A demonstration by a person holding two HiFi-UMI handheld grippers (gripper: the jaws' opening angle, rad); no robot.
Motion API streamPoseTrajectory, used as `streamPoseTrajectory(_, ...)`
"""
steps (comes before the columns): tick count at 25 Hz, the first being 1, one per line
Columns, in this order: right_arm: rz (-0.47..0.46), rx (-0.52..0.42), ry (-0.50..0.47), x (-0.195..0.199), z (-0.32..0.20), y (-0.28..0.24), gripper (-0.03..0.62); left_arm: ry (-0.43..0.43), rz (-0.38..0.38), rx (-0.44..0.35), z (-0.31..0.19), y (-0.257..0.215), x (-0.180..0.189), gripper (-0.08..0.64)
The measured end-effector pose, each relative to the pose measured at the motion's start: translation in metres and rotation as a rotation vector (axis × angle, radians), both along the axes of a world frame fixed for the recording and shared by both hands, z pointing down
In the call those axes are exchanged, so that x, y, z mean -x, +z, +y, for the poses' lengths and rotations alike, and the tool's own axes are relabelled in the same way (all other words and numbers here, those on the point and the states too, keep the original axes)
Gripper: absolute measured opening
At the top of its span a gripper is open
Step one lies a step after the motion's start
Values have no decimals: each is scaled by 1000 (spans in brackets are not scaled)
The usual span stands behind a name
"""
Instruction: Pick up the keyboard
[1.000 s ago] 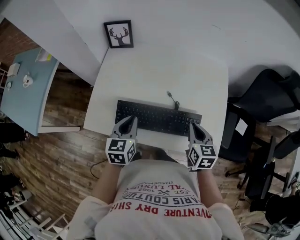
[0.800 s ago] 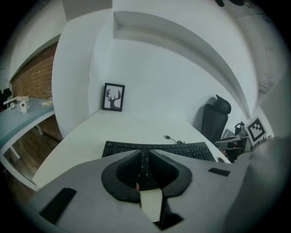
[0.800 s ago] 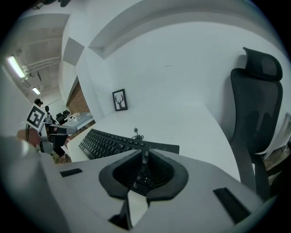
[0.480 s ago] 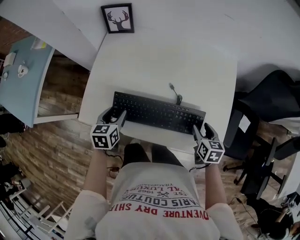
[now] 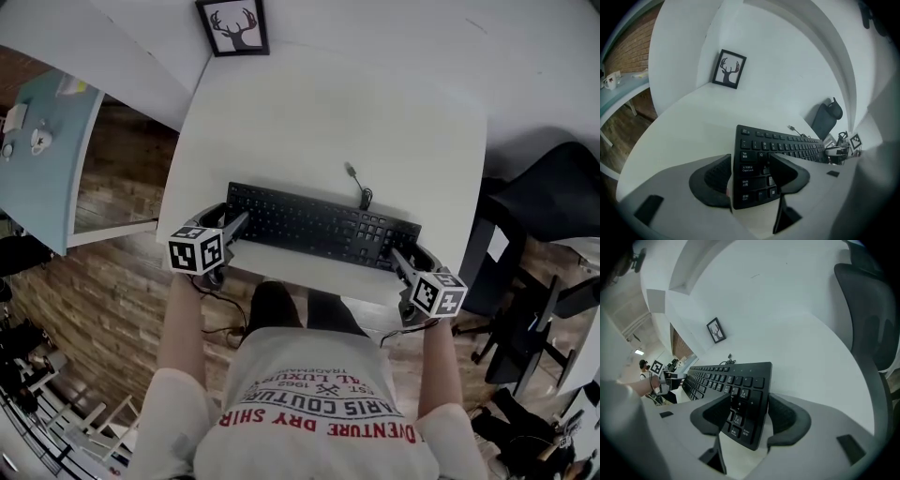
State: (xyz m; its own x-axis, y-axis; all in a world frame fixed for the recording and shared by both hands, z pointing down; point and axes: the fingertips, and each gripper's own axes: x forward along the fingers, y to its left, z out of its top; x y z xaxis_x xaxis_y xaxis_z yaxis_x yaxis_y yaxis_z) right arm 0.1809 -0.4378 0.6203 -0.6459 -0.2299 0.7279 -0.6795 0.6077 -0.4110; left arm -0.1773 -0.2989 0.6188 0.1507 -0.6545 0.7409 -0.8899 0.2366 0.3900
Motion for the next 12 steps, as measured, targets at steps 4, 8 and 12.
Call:
streamPoseTrajectory(4, -38, 53, -2, 1, -1, 3, 249, 19, 54, 1, -2, 5, -1, 264)
streamPoseTrajectory(8, -44, 51, 2, 0, -1, 3, 252, 18, 107, -7, -4, 7, -3, 264)
streamPoseTrajectory(12, -42, 46, 17, 1, -2, 3, 252, 23, 124, -23, -5, 7, -3, 261)
